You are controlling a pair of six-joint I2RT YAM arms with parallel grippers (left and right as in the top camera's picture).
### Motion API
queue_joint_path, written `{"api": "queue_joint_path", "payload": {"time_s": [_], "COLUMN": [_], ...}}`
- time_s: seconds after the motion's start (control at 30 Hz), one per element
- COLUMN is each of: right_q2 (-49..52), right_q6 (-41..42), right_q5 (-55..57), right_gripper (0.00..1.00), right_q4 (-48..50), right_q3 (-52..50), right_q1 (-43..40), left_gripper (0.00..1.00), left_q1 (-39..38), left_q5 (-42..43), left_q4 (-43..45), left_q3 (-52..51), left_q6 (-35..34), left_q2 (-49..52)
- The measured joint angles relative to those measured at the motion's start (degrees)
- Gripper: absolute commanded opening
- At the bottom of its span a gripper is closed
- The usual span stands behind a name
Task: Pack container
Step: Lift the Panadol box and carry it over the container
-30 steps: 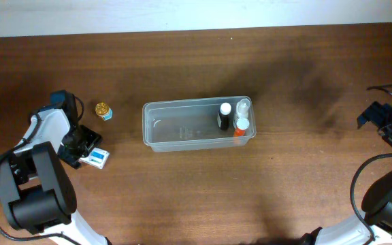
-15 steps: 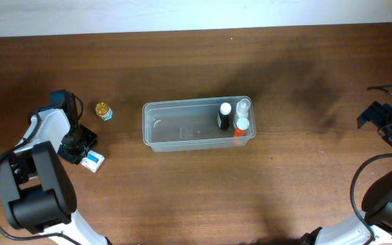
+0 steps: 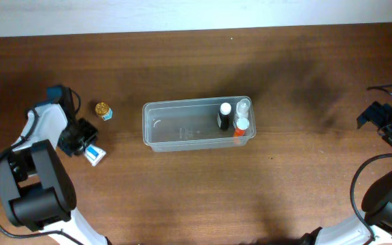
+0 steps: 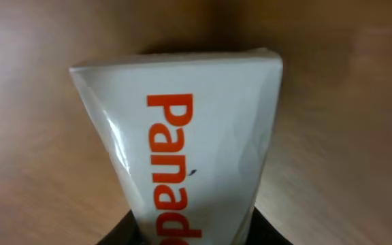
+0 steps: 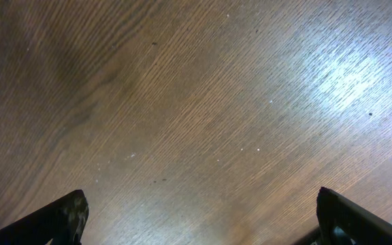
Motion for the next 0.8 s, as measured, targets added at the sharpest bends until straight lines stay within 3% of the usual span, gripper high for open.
{"api": "queue_joint_path", "payload": {"time_s": [0.47, 0.8], "right_q2": [0.0, 0.0], "right_q6": [0.0, 0.0], "right_q5": [0.0, 0.0], "right_gripper": [0.98, 0.98], "right_q4": [0.0, 0.0], "right_q3": [0.0, 0.0], "right_q1": [0.0, 0.0], "left_gripper": [0.3, 0.3], "left_q1": [0.0, -4.7], "left_q5": [12.9, 25.4], "left_q4": [-20.2, -21.3], "left_q3": [25.8, 29.7], "left_q6": [11.8, 27.0], "left_q2": [0.4, -4.0]}}
